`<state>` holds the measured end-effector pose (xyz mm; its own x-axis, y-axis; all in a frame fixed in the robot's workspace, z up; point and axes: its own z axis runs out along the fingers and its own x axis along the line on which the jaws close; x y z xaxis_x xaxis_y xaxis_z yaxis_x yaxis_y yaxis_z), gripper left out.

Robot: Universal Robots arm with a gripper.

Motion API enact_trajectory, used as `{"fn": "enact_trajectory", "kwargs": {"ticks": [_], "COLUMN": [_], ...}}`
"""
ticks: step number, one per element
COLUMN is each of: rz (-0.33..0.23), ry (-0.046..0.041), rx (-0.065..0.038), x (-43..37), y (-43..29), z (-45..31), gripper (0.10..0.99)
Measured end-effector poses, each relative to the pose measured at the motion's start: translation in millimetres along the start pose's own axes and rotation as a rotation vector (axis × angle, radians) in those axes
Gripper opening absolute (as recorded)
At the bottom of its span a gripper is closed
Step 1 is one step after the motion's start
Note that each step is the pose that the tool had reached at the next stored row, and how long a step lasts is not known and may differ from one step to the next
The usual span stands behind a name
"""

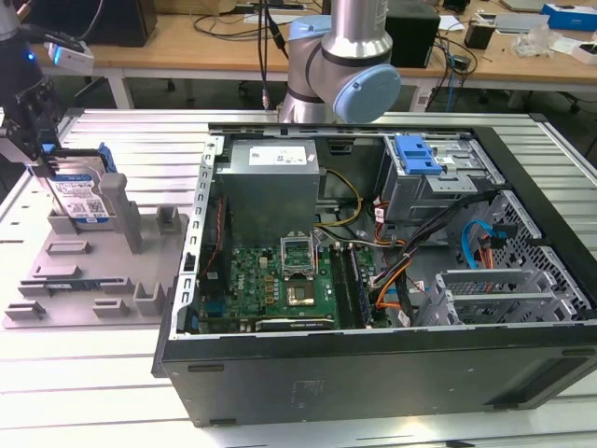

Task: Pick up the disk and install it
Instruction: 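Pick up the disk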

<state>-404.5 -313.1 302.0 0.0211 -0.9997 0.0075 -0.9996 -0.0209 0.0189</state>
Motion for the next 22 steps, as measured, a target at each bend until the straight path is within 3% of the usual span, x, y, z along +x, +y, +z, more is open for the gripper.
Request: {"fn": "enact_trajectory", "kwargs": {"ticks": [10, 11, 12, 22], "rz": [0.000, 0.000, 0.000, 0.000], "ry": [0.0001, 0.0002, 0.0001, 0.0002], "rx": [0.000, 0.000, 0.000, 0.000], "x": [-0.7, -0.8, -0.8, -0.8], "y": [-0.1, -0.1, -0.1, 0.0], "z": [1.6, 1.6, 2.3, 3.3], "gripper": [0.482, 0.467, 0.392, 0.376]}}
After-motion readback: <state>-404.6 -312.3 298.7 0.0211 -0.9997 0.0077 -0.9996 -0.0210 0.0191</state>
